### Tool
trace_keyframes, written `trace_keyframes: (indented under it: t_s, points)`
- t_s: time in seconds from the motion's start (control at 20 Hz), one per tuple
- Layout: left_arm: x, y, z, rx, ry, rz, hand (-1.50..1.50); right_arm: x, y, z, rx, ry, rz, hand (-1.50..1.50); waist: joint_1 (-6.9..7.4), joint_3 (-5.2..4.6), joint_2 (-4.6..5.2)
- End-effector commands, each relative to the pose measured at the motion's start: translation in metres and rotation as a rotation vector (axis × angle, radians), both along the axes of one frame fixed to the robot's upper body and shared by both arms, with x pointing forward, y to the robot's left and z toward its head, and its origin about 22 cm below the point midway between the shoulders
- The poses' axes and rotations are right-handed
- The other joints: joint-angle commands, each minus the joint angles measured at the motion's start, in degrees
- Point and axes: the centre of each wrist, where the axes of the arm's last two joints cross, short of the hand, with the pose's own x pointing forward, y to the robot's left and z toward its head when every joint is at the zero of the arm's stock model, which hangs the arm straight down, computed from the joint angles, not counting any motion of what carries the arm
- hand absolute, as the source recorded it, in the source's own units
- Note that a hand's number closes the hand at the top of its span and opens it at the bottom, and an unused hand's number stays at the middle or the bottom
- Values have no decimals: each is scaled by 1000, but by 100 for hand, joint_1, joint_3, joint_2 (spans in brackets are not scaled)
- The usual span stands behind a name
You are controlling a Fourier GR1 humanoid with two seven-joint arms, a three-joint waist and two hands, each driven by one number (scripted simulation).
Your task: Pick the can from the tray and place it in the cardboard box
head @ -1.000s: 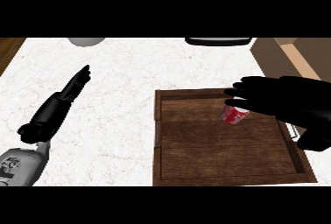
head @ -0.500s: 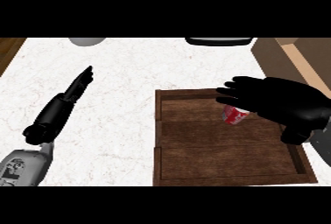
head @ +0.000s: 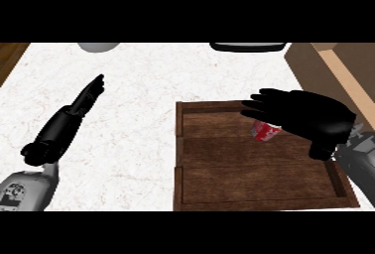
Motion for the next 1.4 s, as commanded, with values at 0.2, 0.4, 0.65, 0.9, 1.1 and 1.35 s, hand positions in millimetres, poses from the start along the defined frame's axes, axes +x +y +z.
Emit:
trace_keyframes:
  t_s: [0.2,0.4,0.65,0.9,1.1,1.35]
  points:
    - [5,-1,1,-7,-13,5,0,17,-12,-36,-15,43,12,-150,1,1,6]
    - [11,-4,-6,8,-9,0,0,17,-5,-40,-36,-2,-12,-150,-16,0,2]
    - [12,1,5,-7,-2,-4,0,46,6,-48,-35,-6,-44,-150,24,1,8]
    - [12,4,5,6,-5,6,0,24,-10,-45,-60,39,-21,-150,-34,0,-5]
    - [2,4,2,-8,2,-14,0,31,2,-83,-27,19,114,150,13,2,4]
    - [18,4,3,23,-2,6,0,39,5,-81,62,-67,160,150,-11,2,9]
